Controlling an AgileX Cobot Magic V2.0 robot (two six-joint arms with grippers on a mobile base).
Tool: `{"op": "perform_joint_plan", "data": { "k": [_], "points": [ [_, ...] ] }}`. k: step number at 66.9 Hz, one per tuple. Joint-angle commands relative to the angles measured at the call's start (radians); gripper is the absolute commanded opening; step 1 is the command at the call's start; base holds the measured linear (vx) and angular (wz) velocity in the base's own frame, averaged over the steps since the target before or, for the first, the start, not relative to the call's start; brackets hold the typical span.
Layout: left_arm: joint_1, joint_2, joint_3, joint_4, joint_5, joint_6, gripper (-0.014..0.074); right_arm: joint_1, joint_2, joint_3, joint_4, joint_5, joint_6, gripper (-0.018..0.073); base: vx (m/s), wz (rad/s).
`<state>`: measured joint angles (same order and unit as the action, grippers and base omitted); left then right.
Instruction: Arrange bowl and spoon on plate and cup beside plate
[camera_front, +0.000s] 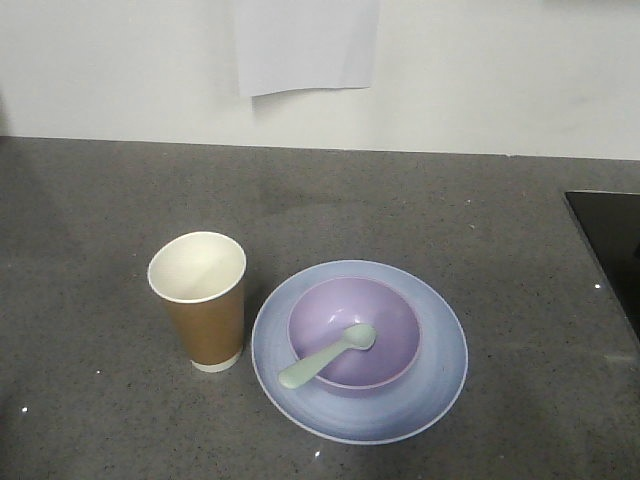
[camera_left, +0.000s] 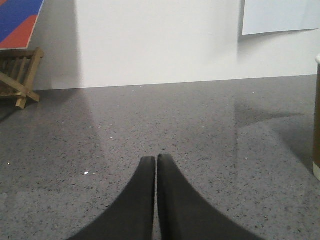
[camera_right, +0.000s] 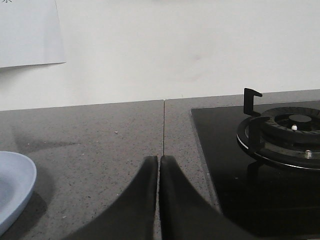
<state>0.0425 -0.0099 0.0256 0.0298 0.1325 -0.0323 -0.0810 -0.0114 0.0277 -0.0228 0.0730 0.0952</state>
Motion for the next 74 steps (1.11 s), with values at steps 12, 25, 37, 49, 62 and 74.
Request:
{"op": "perform_joint_plan", "data": {
  "k": [12, 25, 37, 49, 62, 74],
  "points": [
    [0.001, -0.013, -0.008, 0.000, -0.066, -0.008, -0.0008, -0.007, -0.010, 0.004, 0.008, -0.081, -0.012, -0.0003, 0.00, 0.00],
    [0.001, -0.013, -0.008, 0.000, -0.066, -0.008, -0.0008, -0.007, -0.010, 0.004, 0.007, -0.081, -0.012, -0.0003, 0.00, 0.00],
    [0.001, -0.013, -0.008, 0.000, -0.066, -0.008, -0.0008, -0.007, -0.010, 0.004, 0.007, -0.081, -0.012, -0.0003, 0.00, 0.00],
    [0.001, -0.013, -0.008, 0.000, -0.066, -0.008, -0.0008, -0.007, -0.010, 0.004, 0.007, -0.081, -0.012, -0.0003, 0.00, 0.00],
    [0.001, -0.013, -0.008, 0.000, -0.066, -0.008, -0.0008, -0.007, -0.010, 0.004, 0.007, -0.080, -0.012, -0.0003, 0.00, 0.00],
    [0.001, -0.013, -0.008, 0.000, -0.066, -0.008, -0.0008, -0.007, -0.010, 0.004, 0.007, -0.080, -0.013, -0.0003, 0.00, 0.00]
  ]
}}
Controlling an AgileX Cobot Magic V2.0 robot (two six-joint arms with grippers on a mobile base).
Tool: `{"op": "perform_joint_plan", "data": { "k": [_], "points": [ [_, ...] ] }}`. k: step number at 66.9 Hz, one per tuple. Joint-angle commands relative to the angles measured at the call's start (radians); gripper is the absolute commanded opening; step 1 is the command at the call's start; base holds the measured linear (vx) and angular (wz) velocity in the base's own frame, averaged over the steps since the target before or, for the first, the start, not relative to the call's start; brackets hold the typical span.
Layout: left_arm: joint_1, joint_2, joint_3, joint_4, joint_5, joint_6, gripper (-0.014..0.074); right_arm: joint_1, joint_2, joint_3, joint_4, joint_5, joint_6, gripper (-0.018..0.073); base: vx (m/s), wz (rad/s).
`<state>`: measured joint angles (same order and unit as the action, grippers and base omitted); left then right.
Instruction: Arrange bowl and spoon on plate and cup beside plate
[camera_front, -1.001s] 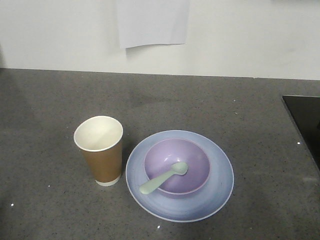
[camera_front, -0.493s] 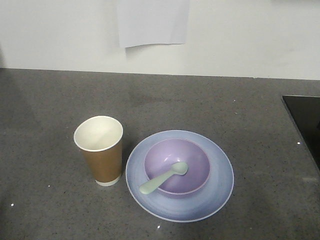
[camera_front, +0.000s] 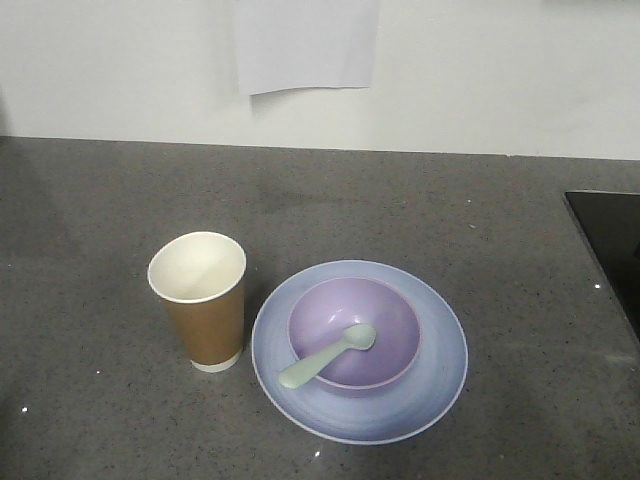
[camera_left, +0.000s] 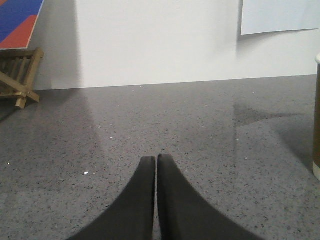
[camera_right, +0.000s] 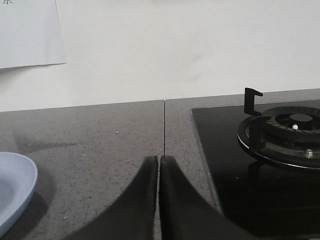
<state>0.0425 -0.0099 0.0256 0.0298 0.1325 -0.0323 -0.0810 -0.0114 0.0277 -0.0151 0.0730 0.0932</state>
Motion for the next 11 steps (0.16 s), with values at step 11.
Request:
{"op": "perform_joint_plan", "data": {
  "k": [11],
  "points": [
    [0.001, -0.013, -0.008, 0.000, -0.066, -0.008, -0.0008, -0.007, -0.010, 0.004, 0.000, -0.080, -0.011, -0.0003, 0.00, 0.00]
  ]
}}
